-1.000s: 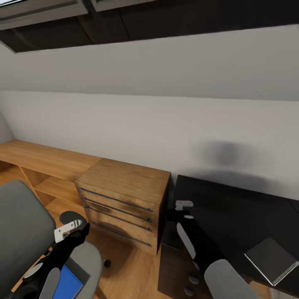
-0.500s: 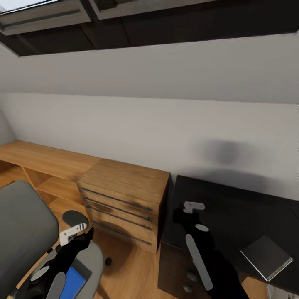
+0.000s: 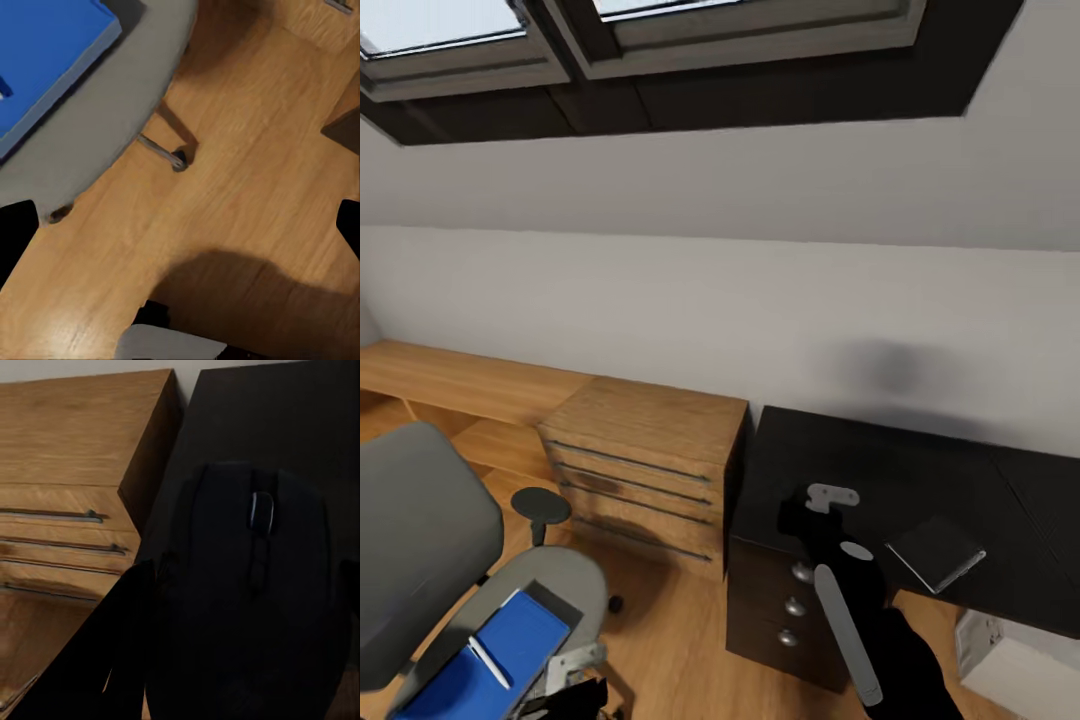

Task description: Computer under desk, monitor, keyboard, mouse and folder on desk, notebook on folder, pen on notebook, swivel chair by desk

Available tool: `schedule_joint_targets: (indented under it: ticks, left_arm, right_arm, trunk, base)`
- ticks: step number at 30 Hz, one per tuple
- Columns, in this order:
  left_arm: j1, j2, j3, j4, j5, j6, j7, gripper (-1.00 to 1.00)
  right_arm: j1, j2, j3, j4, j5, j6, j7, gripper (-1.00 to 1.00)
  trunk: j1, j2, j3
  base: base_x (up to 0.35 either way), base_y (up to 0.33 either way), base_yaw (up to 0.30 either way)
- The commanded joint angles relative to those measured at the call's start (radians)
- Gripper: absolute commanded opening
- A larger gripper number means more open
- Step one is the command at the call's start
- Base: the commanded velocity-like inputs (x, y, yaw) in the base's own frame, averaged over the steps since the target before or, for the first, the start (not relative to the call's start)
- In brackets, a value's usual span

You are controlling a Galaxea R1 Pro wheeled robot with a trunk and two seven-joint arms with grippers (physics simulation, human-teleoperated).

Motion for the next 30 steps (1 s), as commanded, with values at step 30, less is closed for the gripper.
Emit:
schedule_joint_targets:
  ticks: [30]
  left_arm:
    - [-0.017,-0.001,-0.148,0.724,0.009,-0.611,-0.066,1.00]
  right_arm:
    - [0.000,0.001,-0.160,-0.022,-0.036,0.010,-0.007,-1.00]
  trunk:
    - [-0.069,0.125,0.055]
  base:
    - [-0.008,0.000,-0.216]
